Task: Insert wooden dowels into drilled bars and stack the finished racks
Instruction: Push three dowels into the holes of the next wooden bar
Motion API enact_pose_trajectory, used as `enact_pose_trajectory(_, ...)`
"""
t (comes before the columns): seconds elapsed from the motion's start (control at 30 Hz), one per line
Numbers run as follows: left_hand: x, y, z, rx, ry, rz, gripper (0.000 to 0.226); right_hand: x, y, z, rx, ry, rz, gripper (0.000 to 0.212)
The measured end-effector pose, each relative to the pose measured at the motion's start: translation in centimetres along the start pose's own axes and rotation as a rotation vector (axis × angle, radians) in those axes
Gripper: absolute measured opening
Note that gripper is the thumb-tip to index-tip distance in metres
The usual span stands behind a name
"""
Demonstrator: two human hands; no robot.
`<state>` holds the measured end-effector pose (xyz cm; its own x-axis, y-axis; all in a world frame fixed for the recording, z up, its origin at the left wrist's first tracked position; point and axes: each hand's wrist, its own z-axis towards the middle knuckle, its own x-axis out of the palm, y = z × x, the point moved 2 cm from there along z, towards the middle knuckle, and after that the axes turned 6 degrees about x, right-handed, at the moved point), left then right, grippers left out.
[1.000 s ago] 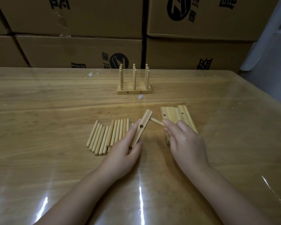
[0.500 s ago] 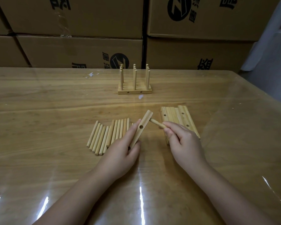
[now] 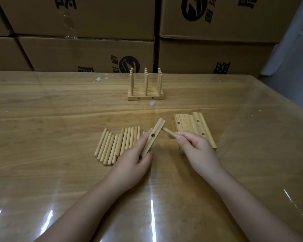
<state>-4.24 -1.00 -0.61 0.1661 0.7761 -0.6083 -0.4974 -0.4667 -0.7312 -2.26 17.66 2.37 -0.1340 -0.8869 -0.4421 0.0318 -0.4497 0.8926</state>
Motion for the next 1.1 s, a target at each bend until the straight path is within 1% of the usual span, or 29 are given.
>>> enact_pose_trajectory(0.07,0.1,0.3,0.1,-0.026,-0.007,-0.091,0.061,-0.1,0.4,-0.3,-0.176,-0.085,-0.267,0.011)
enact_pose_trajectory(0.13,0.0,0.2,0.1,-0.036,0.002,-0.127,0.060,-0.1,0.5,-0.5,-0.275,-0.142,-0.484,0.016)
enact_pose_trajectory(0.23,-0.2,-0.3,0.1,-0.025,0.010,-0.142,0.064,-0.2,0.4,-0.4,-0.281,-0.149,-0.543,0.024)
enact_pose_trajectory(0.33,-0.3,-0.6,0.0,-0.025,0.015,-0.162,0.065,-0.2,0.3,-0.4,-0.260,-0.116,-0.473,0.022)
enact_pose_trajectory(0.47,-0.4,-0.6,0.0,-0.019,0.013,-0.174,0.064,-0.4,0.2,-0.2,-0.158,-0.058,-0.298,0.021)
enact_pose_trajectory(0.63,-0.5,-0.7,-0.1,0.002,0.008,-0.119,0.073,-0.2,0.2,-0.2,-0.040,-0.026,-0.139,0.028)
enact_pose_trajectory(0.83,-0.5,-0.7,-0.1,0.022,0.022,-0.072,0.071,-0.3,0.4,-0.1,0.098,0.044,0.041,0.033)
enact_pose_trajectory(0.97,-0.5,-0.7,-0.2,0.034,0.031,-0.047,0.070,-0.3,0.3,-0.1,0.197,0.113,0.161,0.034)
enact_pose_trajectory(1.1,-0.6,-0.9,-0.3,0.049,0.023,-0.031,0.069,-0.4,0.2,-0.1,0.298,0.203,0.352,0.035)
